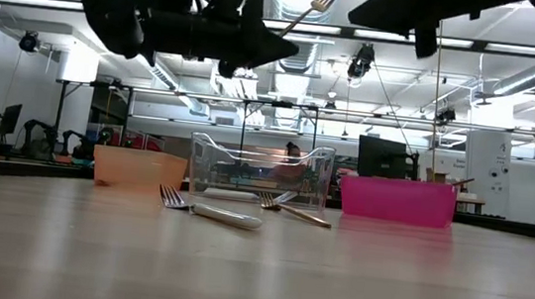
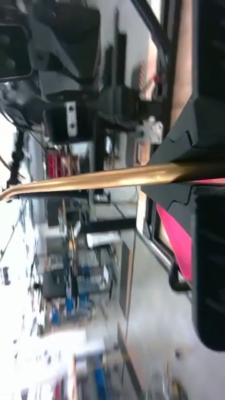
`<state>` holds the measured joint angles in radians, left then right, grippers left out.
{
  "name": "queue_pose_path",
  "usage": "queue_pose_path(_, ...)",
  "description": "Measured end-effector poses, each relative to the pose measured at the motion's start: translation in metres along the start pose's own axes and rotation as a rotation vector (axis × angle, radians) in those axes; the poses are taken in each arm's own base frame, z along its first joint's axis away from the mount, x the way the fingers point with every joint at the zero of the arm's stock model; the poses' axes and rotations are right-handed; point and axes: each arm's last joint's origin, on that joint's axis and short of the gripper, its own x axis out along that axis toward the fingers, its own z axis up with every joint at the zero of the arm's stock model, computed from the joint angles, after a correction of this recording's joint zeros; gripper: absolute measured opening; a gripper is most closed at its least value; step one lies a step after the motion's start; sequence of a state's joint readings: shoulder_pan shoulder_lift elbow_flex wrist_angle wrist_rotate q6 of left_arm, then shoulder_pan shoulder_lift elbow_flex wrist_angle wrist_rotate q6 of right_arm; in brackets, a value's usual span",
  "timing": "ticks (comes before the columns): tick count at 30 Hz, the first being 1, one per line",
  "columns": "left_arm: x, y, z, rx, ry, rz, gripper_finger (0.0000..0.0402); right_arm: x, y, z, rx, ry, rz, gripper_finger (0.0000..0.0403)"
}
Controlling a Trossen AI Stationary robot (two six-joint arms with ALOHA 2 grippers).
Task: Sort silverware by color (type)
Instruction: Put the gold fork into the red bin
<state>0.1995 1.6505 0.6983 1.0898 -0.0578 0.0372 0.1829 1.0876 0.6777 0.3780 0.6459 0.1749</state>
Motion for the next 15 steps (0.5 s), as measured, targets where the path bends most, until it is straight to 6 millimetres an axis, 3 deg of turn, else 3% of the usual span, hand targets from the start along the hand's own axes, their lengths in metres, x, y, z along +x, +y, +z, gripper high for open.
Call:
queue_pose_path(3, -0.001, -0.01, -0.001, 0.057, 0.017, 0.072, 0.0, 0.004, 0.002, -0.007, 0.123, 0.026, -0.007, 0.0018)
queue_pose_path(7, -0.004, -0.023, -0.001, 0.139, 0.042, 0.193, 0.0, 0.008, 0.004, -0.012, 0.135, 0.039, -0.016, 0.0018)
queue_pose_path(15, -0.01, -0.037, -0.005, 0.245, 0.137, 0.392, 0.0, 0.009, 0.005, -0.002, 0.181, 0.003, -0.056, 0.0047)
